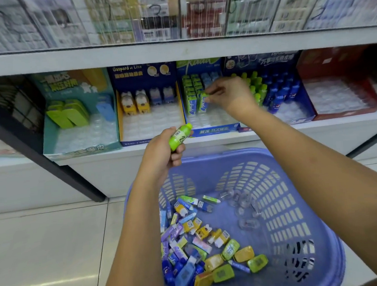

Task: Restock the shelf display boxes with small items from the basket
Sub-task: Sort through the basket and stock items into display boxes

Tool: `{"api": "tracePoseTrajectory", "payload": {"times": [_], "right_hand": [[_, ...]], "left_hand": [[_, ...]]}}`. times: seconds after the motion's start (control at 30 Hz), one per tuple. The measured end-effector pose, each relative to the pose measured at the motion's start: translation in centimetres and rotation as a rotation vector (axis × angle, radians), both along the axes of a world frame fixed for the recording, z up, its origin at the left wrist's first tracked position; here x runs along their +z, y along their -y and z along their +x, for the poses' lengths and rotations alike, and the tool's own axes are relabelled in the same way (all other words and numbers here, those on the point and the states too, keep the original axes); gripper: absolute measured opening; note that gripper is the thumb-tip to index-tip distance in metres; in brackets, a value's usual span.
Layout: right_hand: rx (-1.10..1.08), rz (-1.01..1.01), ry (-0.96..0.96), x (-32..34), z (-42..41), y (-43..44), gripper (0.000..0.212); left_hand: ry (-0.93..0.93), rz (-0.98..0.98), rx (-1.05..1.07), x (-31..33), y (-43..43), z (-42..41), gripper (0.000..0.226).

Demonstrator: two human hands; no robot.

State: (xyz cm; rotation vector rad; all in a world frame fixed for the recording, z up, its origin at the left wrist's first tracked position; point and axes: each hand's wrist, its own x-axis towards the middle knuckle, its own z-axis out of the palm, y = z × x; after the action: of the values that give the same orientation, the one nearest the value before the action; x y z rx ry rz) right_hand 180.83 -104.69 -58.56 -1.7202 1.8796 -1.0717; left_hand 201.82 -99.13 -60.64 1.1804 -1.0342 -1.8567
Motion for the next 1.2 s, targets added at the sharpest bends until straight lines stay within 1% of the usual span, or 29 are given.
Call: {"api": "tracePoseTrajectory", "payload": {"times": [0.1, 0.23, 0.33, 0.37, 0.4, 0.47, 0.5, 0.57, 0.63, 0.67, 0.73, 0.77, 0.87, 0.97, 1.0, 1.03, 1.07, 1.1, 1.13, 1.2], "right_hand": [[0.006, 0.015, -0.096, 0.1, 0.3, 0.1, 0.022], [-0.025, 0.006, -0.074, -0.2, 1.2, -0.4, 0.022], [-0.058, 0.008, -0.14, 0.1, 1.3, -0.9, 0.024], [-0.067, -0.008, -0.115, 0.3, 1.3, -1.3, 0.024], [-0.051, -0.007, -0.009, 0.6, 1.4, -2.0, 0.021], [0.062, 0.067, 0.338, 1.0, 1.8, -4.1, 0.009], [0.132, 0.121, 0.482, 1.1, 1.9, -5.2, 0.007], [0.209, 0.2, 0.614, 1.0, 1.7, -7.1, 0.012], [0.215, 0.205, 0.658, 1.1, 1.0, -8.6, 0.024], [0.207, 0.189, 0.678, 1.3, 0.6, -9.1, 0.024], [0.187, 0.139, 0.707, 1.8, -0.5, -9.8, 0.014], [0.18, 0.112, 0.708, 2.2, -1.0, -10.0, 0.014], [0.194, 0.052, 0.678, 3.4, -2.6, -10.4, 0.022], [0.219, 0.031, 0.632, 4.4, -4.4, -10.7, 0.022], [0.218, 0.027, 0.619, 4.6, -5.3, -10.6, 0.022], [0.197, 0.016, 0.59, 4.9, -6.3, -10.5, 0.021], [0.151, 0.0, 0.538, 5.1, -7.4, -10.3, 0.021], [0.086, -0.019, 0.453, 5.2, -8.6, -9.9, 0.021], [0.016, -0.034, 0.337, 5.2, -9.8, -9.5, 0.022], [-0.093, -0.037, 0.1, 4.9, -11.8, -8.5, 0.027]], "left_hand": [[-0.121, 0.019, -0.019, -0.1, 0.1, 0.1, 0.042], [-0.235, 0.057, -0.07, -0.1, 0.2, -0.1, 0.042], [-0.332, 0.088, -0.107, 0.1, 0.2, -0.2, 0.041], [-0.357, 0.089, -0.118, 0.2, 0.2, -0.3, 0.041], [-0.369, 0.085, -0.122, 0.2, 0.2, -0.5, 0.04], [-0.365, 0.072, -0.094, 0.4, 0.0, -1.1, 0.039], [-0.359, 0.06, -0.074, 0.5, -0.1, -1.5, 0.037], [-0.354, 0.025, -0.067, 0.8, -0.5, -2.6, 0.034], [-0.365, -0.01, -0.097, 1.2, -1.1, -3.9, 0.035], [-0.374, -0.026, -0.116, 1.4, -1.4, -4.6, 0.035], [-0.386, -0.054, -0.137, 2.0, -1.8, -6.1, 0.034], [-0.387, -0.064, -0.136, 2.3, -2.0, -6.9, 0.034], [-0.396, -0.074, -0.136, 3.0, -2.3, -8.7, 0.034], [-0.404, -0.079, -0.145, 3.5, -2.3, -10.5, 0.036], [-0.364, -0.092, -0.127, 3.4, -2.2, -11.3, 0.036], [-0.286, -0.12, -0.097, 3.3, -2.2, -12.1, 0.036], [-0.177, -0.168, -0.071, 3.0, -2.3, -12.7, 0.034], [-0.028, -0.254, -0.061, 2.5, -2.3, -13.3, 0.031], [0.162, -0.392, -0.085, 1.9, -2.3, -13.8, 0.029], [0.549, -0.726, -0.247, 0.6, -2.6, -14.4, 0.036]]}}
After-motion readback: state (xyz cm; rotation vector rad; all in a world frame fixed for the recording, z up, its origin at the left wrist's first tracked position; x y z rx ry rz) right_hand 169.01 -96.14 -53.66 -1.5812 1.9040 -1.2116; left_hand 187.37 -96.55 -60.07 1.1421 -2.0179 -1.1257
